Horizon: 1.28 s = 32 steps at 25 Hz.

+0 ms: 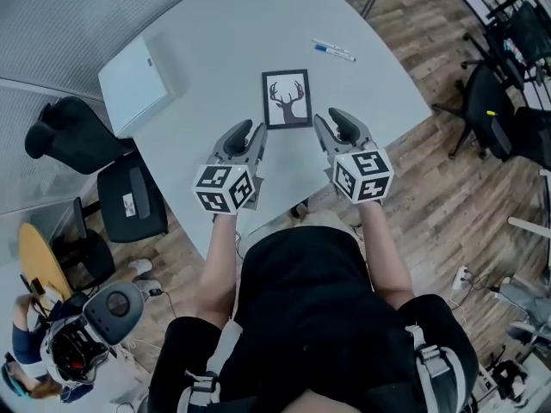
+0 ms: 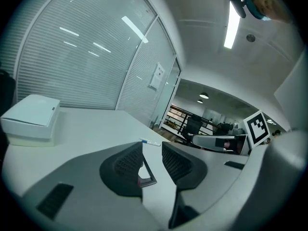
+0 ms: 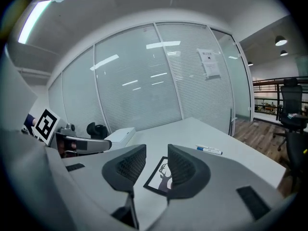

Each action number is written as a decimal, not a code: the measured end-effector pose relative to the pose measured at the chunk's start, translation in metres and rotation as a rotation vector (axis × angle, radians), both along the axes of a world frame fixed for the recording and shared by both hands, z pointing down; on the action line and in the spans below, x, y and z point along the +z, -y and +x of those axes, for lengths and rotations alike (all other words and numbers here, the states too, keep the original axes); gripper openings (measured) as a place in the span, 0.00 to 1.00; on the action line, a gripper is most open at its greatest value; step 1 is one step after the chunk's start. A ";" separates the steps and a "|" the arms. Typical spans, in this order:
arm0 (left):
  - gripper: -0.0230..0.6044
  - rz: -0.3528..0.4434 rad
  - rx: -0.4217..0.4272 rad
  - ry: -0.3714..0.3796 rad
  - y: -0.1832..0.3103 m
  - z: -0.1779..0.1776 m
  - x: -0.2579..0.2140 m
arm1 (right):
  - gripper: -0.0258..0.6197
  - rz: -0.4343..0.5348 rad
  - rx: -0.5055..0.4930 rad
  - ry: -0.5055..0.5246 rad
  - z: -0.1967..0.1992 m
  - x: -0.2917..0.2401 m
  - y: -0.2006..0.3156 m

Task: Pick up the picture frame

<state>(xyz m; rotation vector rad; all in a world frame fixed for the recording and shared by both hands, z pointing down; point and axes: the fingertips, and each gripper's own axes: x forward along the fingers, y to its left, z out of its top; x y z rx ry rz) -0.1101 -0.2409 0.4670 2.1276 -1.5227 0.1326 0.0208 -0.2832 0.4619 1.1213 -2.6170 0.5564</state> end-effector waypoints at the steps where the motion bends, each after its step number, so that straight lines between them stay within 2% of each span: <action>1: 0.23 -0.014 -0.005 -0.008 0.006 -0.001 0.007 | 0.26 -0.013 0.001 -0.003 -0.001 0.006 0.006; 7: 0.26 -0.099 -0.006 -0.028 0.035 -0.006 0.055 | 0.27 -0.101 -0.005 -0.041 -0.008 0.054 0.032; 16: 0.28 -0.214 0.031 -0.031 0.079 -0.014 0.135 | 0.27 -0.183 0.034 -0.089 -0.013 0.130 0.068; 22: 0.31 -0.281 0.024 -0.029 0.099 -0.021 0.191 | 0.27 -0.246 0.042 -0.139 -0.018 0.180 0.080; 32: 0.33 -0.350 0.006 -0.039 0.120 -0.027 0.251 | 0.27 -0.313 0.075 -0.176 -0.024 0.242 0.099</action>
